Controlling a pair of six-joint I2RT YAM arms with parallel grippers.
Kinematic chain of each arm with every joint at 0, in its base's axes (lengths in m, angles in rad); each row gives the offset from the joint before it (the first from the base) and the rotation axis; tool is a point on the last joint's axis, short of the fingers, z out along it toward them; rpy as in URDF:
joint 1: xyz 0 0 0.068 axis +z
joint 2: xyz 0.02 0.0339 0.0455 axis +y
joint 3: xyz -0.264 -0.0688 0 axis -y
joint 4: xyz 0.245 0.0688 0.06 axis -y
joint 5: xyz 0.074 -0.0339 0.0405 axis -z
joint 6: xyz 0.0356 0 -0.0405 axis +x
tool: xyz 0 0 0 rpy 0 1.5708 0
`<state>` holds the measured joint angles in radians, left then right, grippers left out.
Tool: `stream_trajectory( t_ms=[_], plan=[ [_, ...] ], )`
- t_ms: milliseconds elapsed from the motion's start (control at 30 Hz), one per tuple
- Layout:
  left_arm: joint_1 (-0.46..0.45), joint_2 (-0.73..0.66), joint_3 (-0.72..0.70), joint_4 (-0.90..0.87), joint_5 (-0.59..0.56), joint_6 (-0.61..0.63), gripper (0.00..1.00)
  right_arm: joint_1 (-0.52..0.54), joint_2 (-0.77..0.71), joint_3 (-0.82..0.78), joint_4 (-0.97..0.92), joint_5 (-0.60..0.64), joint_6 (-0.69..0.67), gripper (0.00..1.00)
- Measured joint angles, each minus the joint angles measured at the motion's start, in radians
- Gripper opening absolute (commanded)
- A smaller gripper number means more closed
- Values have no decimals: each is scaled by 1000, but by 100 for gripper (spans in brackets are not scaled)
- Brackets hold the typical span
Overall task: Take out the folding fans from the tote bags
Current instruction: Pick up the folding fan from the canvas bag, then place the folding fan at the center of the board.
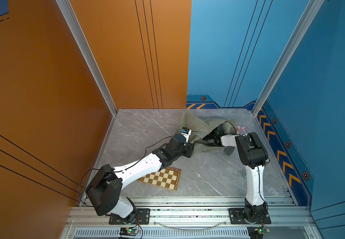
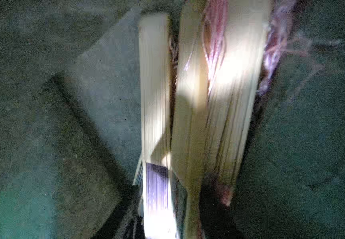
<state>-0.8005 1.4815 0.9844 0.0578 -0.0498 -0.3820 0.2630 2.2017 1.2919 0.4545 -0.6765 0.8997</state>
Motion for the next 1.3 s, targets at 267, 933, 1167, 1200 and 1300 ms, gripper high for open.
stream_trajectory(
  t_ms=[267,933,1167,1200,1300],
  plan=[
    [13,-38,-23,-3,-3,0,0,-3,8,-3,13,-25,19,8],
    [269,285,652,-400,213,50,0,29,-343,43,-357,-156,-385,0],
    [277,298,652,-409,248,53,0,43,-534,56,-605,-82,-613,0],
    [277,298,650,-409,250,53,0,30,-561,48,-610,-82,-615,0],
    [277,296,634,-405,249,53,0,-34,-635,50,-613,-84,-615,0]
  ],
)
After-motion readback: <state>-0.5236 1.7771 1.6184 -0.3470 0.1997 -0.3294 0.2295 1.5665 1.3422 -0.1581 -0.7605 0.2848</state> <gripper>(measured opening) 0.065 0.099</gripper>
